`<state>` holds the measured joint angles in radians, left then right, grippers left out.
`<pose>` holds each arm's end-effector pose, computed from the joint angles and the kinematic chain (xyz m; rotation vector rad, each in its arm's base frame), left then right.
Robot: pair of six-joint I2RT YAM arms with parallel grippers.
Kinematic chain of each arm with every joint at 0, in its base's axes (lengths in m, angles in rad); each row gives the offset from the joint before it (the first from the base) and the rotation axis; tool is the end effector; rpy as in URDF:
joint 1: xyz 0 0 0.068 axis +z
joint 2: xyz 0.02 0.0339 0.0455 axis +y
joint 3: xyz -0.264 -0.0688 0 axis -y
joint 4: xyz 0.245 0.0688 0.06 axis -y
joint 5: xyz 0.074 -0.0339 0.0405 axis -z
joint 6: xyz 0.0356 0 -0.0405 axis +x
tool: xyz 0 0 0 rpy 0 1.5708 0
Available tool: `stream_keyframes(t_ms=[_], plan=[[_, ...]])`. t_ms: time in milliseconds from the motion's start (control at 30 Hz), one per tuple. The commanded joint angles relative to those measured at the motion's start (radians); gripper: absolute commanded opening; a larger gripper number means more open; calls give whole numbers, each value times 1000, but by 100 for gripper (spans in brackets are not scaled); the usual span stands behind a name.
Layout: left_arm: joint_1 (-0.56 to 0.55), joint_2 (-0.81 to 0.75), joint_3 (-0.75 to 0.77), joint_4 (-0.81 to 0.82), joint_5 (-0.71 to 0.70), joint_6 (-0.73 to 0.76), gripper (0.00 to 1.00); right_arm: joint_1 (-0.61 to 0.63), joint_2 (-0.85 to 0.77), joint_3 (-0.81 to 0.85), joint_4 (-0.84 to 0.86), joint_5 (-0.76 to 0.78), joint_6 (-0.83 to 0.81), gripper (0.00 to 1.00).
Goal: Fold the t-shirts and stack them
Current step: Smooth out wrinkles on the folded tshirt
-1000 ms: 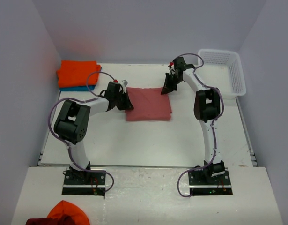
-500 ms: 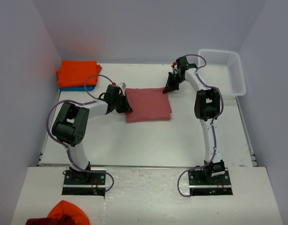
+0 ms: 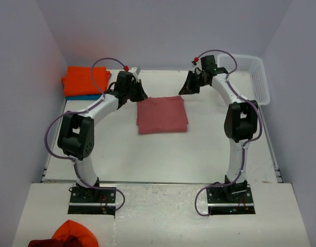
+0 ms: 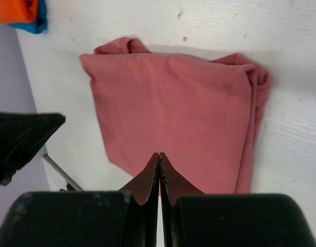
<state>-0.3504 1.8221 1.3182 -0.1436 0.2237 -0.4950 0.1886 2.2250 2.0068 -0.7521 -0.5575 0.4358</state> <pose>0.3879 -0.1502 0.2379 -0.0378 2.2939 -0.7021 0.4795 0.1107 0.2426 0.0913 2.5898 0.9485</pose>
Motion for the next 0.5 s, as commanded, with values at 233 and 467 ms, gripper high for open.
stream_keyframes(t_ms=[233, 467], plan=[[8, 164, 133, -41, -7, 35, 0, 8, -220, -379, 175, -104, 44, 0], [42, 206, 99, 10, 17, 30, 0, 14, -294, -589, 264, -75, 76, 0]])
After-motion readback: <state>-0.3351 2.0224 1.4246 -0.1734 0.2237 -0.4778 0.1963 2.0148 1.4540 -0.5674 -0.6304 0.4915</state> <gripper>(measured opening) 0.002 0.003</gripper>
